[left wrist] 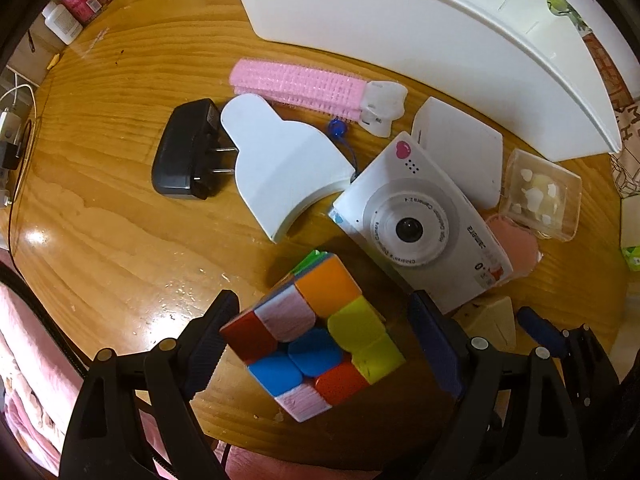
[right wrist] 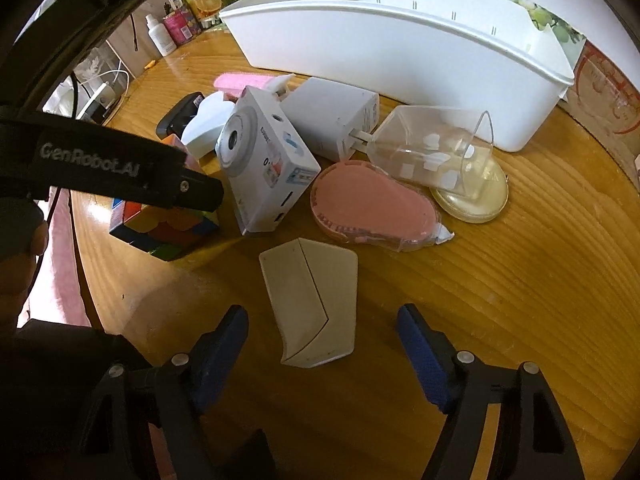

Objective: Organize rigid objects
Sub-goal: 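Grasp the Rubik's cube with the left tool while the right tool grasps the beige pouch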

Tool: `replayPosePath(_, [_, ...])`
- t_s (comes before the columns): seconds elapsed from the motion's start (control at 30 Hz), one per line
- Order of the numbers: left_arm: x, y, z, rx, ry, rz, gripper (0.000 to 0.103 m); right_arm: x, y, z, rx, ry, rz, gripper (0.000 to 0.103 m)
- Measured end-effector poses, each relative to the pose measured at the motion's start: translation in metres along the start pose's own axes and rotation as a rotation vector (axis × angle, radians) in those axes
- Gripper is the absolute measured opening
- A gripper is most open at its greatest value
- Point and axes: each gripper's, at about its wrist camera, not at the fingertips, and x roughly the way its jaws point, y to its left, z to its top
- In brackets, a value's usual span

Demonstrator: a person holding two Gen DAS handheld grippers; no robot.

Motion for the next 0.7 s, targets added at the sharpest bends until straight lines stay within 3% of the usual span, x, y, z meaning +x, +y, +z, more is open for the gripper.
replayPosePath(0.17, [0.007, 0.001, 0.01, -0.014, 0.021, 0.0, 0.085, 0.0, 0.0, 0.002, -0.013, -0.004, -0.014, 0.068])
replayPosePath(0.3, [0.009, 0.004, 0.015, -0.033, 0.023, 0.005, 0.073, -0.002, -0.002, 0.002, -0.013, -0.012, -0.022, 0.061])
replayPosePath(0.57, [0.012, 0.007, 0.018, -0.04, 0.022, -0.005, 0.072, 0.0, 0.004, 0.004, -0.032, -0.014, -0.008, 0.043])
replayPosePath(0.7, [0.011, 0.012, 0.003, -0.044, 0.019, -0.015, 0.072, -0.001, 0.006, 0.004, -0.033, -0.011, -0.006, 0.043])
